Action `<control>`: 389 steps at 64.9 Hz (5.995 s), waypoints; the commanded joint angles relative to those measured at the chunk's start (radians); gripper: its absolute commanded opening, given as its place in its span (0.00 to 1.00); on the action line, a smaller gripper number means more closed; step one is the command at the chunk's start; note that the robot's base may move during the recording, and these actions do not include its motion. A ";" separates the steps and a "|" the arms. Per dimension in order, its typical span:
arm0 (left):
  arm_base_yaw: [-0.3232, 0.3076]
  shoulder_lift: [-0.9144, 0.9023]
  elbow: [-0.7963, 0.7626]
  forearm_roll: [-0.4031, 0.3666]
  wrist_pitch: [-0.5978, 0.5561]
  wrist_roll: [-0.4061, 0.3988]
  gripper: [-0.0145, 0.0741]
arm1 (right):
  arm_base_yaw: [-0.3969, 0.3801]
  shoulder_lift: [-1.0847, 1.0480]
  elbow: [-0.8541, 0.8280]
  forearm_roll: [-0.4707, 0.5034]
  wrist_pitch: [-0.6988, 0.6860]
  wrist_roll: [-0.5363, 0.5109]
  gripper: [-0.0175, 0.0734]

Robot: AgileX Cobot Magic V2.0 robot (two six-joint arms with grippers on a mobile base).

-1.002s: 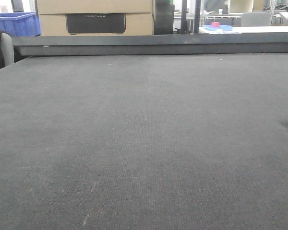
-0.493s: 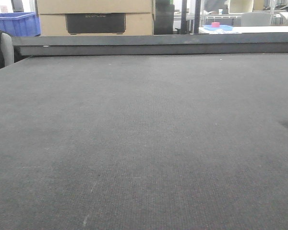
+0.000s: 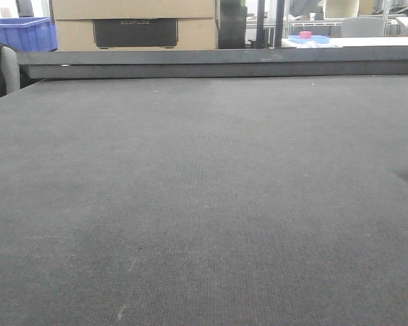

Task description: Place valve from conveyor to right shelf box

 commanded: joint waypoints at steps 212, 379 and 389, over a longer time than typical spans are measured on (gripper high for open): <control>0.039 1.157 -1.013 -0.069 1.018 -0.126 0.04 | -0.004 1.634 -1.202 -0.054 1.159 0.008 0.01; 0.008 1.274 -1.135 -0.095 0.762 0.111 0.04 | -0.004 1.181 -1.253 -0.049 1.053 0.008 0.01; 0.008 1.167 -1.074 -0.110 0.604 0.113 0.04 | -0.004 1.118 -1.184 -0.049 0.950 0.008 0.01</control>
